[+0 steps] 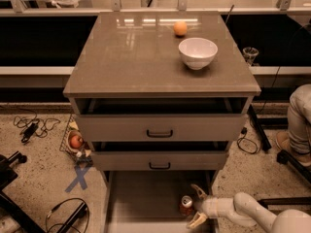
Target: Pick coke can from bottom drawer and place on counter
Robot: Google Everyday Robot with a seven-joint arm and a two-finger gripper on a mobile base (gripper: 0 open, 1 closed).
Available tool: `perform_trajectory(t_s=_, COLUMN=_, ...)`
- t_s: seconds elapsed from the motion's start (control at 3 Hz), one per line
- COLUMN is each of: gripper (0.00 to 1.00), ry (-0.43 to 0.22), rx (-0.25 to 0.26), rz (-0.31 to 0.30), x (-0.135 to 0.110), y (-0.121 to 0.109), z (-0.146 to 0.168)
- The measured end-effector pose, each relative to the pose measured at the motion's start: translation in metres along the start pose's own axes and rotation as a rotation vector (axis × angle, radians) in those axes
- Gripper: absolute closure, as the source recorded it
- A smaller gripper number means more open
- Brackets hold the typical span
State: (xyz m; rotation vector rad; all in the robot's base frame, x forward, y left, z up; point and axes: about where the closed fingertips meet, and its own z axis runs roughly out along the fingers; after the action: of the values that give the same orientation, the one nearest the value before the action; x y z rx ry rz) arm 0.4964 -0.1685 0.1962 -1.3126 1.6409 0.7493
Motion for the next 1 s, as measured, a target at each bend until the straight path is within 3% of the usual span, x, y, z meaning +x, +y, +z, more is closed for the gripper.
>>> perform_trajectory(t_s=0.67, gripper=0.49, ry=-0.08, rx=-0.042, rz=0.03, x=0.0062, y=0.0098, z=0.0245)
perform_trajectory(t_s=1.0, gripper=0.72, ry=-0.082, rx=-0.045, rz=0.031, x=0.0056, y=0.0111, z=0.0265)
